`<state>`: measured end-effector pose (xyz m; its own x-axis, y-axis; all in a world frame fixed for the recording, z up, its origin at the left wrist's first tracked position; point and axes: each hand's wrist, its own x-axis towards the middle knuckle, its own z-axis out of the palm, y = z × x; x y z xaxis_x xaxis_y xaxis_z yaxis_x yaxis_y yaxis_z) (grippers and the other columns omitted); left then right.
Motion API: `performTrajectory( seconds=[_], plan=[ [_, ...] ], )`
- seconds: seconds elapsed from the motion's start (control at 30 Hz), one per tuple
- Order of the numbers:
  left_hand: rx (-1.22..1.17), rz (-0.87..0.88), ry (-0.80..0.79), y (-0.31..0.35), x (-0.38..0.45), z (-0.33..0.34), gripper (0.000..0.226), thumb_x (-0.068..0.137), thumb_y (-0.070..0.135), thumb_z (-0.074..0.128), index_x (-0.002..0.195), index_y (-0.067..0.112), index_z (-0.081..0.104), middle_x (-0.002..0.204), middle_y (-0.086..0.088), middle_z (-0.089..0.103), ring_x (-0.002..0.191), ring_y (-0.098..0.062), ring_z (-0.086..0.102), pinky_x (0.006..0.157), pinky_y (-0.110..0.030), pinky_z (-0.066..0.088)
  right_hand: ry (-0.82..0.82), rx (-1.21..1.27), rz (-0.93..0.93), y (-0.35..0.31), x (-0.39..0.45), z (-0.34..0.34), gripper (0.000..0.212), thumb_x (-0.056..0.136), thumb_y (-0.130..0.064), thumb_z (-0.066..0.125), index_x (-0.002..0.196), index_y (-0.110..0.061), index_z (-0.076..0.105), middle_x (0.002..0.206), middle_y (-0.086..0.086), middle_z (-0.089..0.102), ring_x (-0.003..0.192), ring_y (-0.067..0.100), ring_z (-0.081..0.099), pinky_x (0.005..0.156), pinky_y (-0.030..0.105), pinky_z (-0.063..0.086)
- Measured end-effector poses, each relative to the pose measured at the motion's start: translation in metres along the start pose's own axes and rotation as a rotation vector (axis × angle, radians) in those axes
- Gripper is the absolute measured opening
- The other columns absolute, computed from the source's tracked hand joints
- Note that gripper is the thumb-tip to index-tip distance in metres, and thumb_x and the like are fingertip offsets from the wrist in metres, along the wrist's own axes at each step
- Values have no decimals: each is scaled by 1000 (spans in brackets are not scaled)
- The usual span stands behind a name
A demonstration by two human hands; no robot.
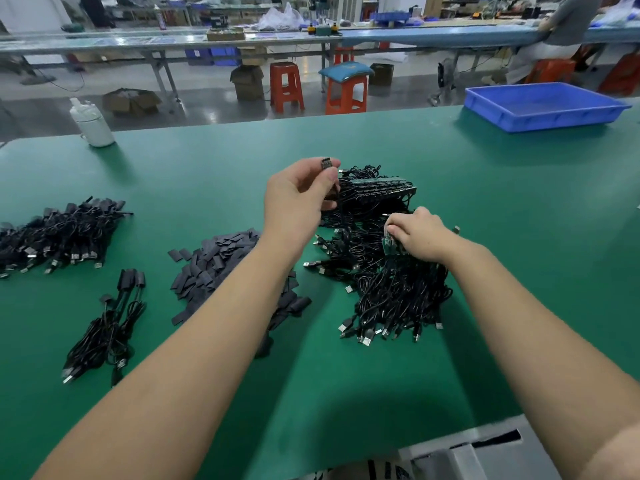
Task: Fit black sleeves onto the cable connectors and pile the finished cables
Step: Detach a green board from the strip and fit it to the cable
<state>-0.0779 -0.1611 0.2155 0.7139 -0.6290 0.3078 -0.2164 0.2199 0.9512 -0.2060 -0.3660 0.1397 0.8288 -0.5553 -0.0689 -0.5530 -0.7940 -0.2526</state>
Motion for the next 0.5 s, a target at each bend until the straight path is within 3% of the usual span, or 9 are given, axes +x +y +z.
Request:
performTrajectory(
  seconds=[0.13,0.23,0.3,0.33,0.4,0.43,0.5],
  plan=[
    [146,4,-84,0,-11,-7,15,89,12,70,103,17,71,83,-8,73,74,-12,65,69,-32,59,64,-172,58,15,24,26,37,106,-38,36,131,-24,59,125,9,64,121,33,45,101,44,40],
    [204,0,-147,0,-18,-14,11,87,11,73,96,15,70,82,-10,73,73,-19,68,76,-39,60,174,-211,76,11,27,34,46,104,-36,42,146,-16,47,144,11,53,137,31,40,116,45,29],
    [263,-8,-188,-3,-21,-19,7,86,12,74,89,16,69,80,-11,73,74,-26,71,77,-41,60,305,186,61,-16,16,29,41,105,-36,40,137,-16,56,135,7,62,129,26,52,109,40,39],
    [293,-23,-206,-6,-23,-21,7,85,13,75,87,15,68,78,-11,73,73,-28,72,76,-41,60,280,529,60,-37,6,25,40,106,-40,36,128,-19,63,125,3,69,118,21,62,100,36,46],
    [321,-62,-215,-14,-25,-27,8,84,13,75,85,13,68,75,-11,72,68,-24,70,70,-36,60,49,1174,8,-81,-17,21,47,107,-47,30,112,-23,70,110,3,75,96,15,72,84,28,56],
    [318,-84,-198,-18,-26,-30,8,84,12,75,85,12,68,73,-9,70,64,-18,67,66,-32,58,-54,1349,-47,-97,-27,22,47,106,-48,31,110,-23,71,107,3,76,89,17,74,76,26,58],
    [259,-144,-137,-28,-28,-39,9,83,11,76,85,11,67,69,-3,66,60,-13,60,65,-30,53,-108,1370,-171,-123,-46,30,32,104,-37,44,110,-19,70,104,3,76,72,18,71,64,24,55]
  ],
)
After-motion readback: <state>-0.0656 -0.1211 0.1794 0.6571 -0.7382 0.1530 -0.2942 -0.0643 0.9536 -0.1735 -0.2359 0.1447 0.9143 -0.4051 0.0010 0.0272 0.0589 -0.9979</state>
